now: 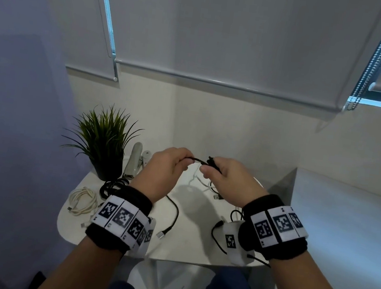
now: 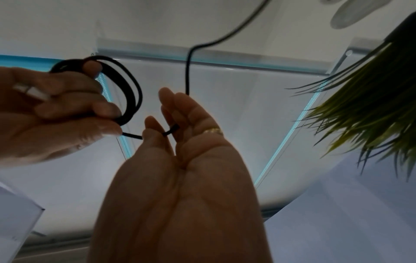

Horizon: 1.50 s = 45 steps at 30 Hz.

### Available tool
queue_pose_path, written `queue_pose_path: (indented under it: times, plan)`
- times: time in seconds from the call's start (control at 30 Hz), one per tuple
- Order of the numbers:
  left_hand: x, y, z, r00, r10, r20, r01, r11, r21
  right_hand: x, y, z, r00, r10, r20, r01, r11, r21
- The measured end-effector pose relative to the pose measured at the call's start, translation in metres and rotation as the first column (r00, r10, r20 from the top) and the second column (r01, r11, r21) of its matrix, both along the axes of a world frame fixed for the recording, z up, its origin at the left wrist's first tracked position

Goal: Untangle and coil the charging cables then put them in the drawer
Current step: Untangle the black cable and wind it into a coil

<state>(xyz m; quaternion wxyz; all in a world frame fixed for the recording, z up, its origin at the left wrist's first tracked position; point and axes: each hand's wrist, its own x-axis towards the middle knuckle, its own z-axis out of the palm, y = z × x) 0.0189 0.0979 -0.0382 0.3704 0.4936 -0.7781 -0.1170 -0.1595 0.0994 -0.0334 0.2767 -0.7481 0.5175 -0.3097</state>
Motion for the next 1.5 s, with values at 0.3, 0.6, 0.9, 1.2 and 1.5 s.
queue_pose_path:
  times: [0.3, 0.6, 0.9, 1.2, 1.5]
  plan:
    - [-0.008, 0.0, -0.018, 0.99, 0.006, -0.14, 0.037, 0.952, 0.303, -0.001, 0.0, 0.016, 0.698, -0.075, 0.713, -0.05, 0.987, 0.153]
    - [-0.026, 0.011, -0.027, 0.999, -0.008, -0.042, 0.022, 0.937, 0.348, 0.0, 0.009, 0.032, 0.201, -0.122, 0.972, -0.198, 0.967, 0.163]
    - [-0.028, 0.02, -0.015, 0.997, -0.062, -0.053, 0.077, 0.917, 0.391, 0.0, -0.001, 0.026, 0.632, -0.034, 0.774, 0.175, 0.98, -0.099]
    - [-0.02, 0.023, 0.012, 0.994, -0.031, -0.109, 0.066, 0.941, 0.333, -0.004, -0.013, 0.009, 0.968, -0.227, -0.108, 0.174, 0.915, -0.364]
    - [-0.014, 0.014, 0.038, 0.988, 0.026, -0.152, -0.016, 0.998, 0.068, -0.003, 0.005, 0.028, 0.995, -0.058, -0.083, 0.041, 0.98, -0.195]
